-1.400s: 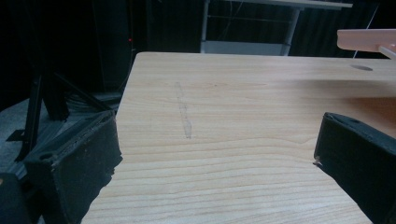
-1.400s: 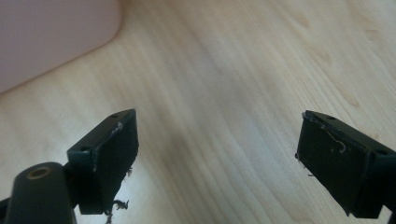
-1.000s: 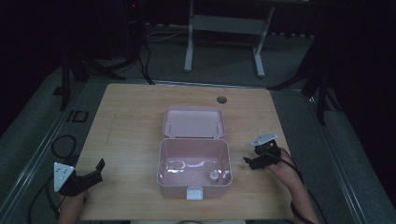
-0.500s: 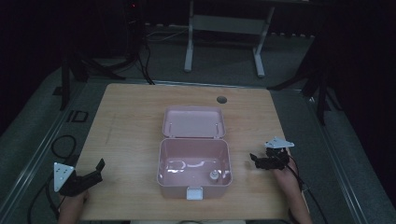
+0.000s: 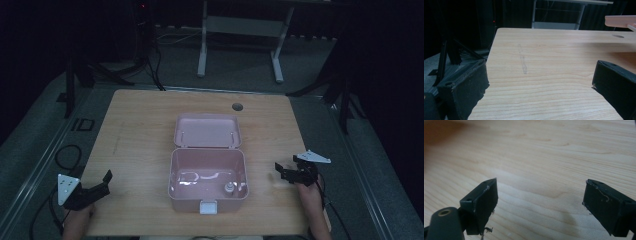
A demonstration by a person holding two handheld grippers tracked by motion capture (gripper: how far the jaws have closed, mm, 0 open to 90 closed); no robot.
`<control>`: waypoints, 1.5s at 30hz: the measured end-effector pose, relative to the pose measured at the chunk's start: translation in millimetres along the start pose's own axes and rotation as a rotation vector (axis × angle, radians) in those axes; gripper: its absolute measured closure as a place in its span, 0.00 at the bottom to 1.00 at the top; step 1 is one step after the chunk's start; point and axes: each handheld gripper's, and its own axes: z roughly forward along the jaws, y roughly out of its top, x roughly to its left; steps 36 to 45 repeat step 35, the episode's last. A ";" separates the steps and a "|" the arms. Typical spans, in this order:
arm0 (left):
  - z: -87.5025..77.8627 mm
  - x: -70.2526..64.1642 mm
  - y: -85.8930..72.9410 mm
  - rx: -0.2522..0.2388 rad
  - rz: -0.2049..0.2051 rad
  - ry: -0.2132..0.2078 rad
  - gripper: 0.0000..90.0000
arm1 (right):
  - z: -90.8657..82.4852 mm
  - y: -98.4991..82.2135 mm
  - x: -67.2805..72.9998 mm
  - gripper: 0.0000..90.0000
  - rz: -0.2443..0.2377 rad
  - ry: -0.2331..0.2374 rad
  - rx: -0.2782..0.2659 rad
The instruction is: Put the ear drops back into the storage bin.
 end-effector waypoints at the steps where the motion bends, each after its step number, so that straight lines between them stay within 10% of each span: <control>1: 0.0 0.0 0.0 0.000 0.000 -0.001 0.00 | -1.6 -0.4 -0.8 0.14 0.020 0.001 -0.015; 9: -0.1 0.1 -0.1 -0.002 -0.002 -0.001 0.00 | -7.1 -6.7 -11.8 0.14 0.129 0.047 -0.088; 45: -0.6 -0.2 -0.4 -0.008 -0.002 -0.006 0.00 | -8.3 -11.3 -16.4 0.15 0.160 0.068 -0.092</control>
